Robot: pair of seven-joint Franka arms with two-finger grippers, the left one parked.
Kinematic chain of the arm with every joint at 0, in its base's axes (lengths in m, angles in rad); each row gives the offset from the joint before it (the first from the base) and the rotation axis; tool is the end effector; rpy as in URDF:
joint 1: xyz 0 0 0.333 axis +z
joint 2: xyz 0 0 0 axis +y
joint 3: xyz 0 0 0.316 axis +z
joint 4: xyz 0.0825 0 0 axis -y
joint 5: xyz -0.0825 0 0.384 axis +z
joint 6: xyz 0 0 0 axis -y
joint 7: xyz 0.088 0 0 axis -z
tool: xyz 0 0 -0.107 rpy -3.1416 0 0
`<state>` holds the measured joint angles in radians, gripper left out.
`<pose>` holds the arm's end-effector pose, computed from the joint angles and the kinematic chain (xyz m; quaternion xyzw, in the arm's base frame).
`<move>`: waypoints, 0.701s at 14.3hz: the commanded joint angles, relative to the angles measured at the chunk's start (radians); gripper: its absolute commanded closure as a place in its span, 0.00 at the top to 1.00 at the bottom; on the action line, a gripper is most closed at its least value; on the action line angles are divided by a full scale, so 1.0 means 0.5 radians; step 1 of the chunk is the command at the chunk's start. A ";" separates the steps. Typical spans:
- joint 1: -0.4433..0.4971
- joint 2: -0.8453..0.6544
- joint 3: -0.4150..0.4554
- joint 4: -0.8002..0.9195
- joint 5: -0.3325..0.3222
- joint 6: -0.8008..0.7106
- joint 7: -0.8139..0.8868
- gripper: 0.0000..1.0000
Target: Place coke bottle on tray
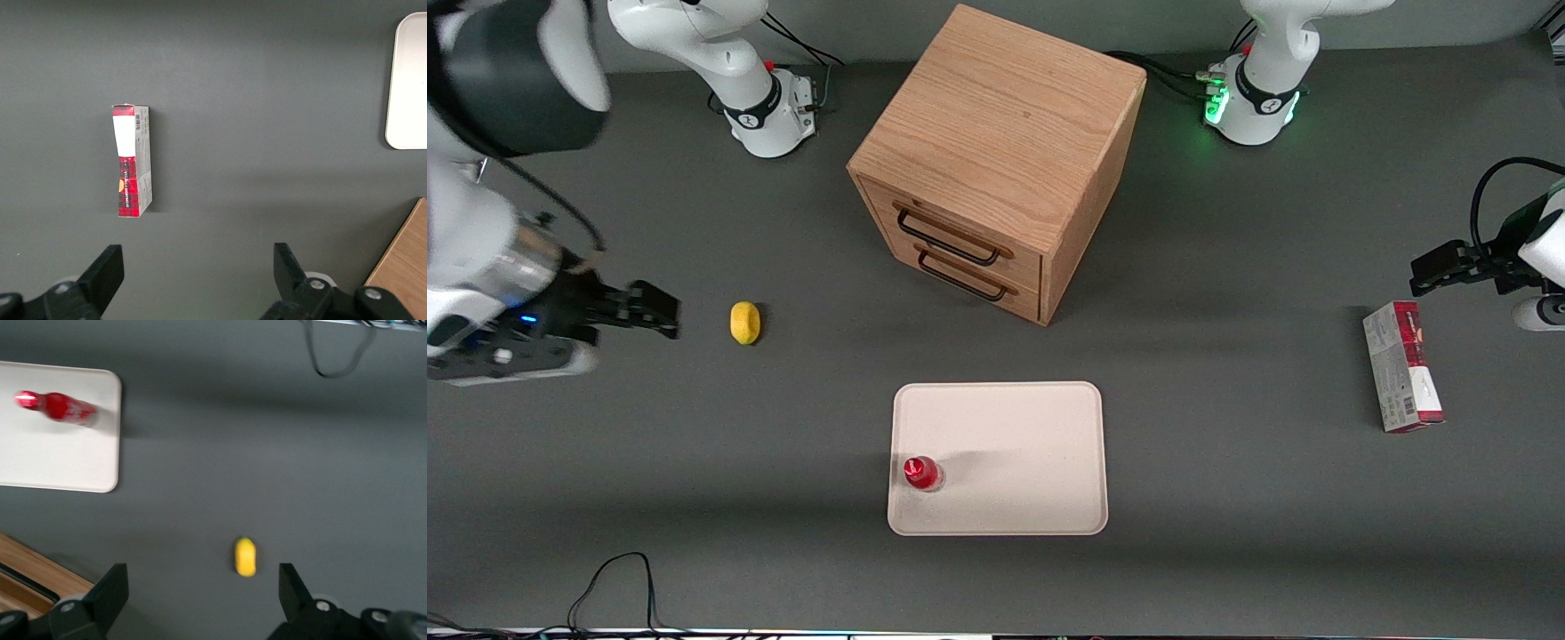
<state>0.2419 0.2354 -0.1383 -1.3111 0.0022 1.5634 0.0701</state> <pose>0.6204 0.0760 0.6086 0.9997 0.0188 0.0108 0.0141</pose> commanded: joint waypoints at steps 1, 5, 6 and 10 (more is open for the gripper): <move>-0.173 -0.268 0.028 -0.363 0.032 0.098 -0.091 1.00; -0.351 -0.428 0.086 -0.516 0.029 0.098 -0.149 1.00; -0.370 -0.470 0.086 -0.571 0.029 0.098 -0.174 1.00; -0.367 -0.480 0.065 -0.575 0.002 0.067 -0.180 1.00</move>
<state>0.0690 0.0256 -0.1119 -1.5617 0.0034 1.5836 0.0042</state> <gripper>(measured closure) 0.000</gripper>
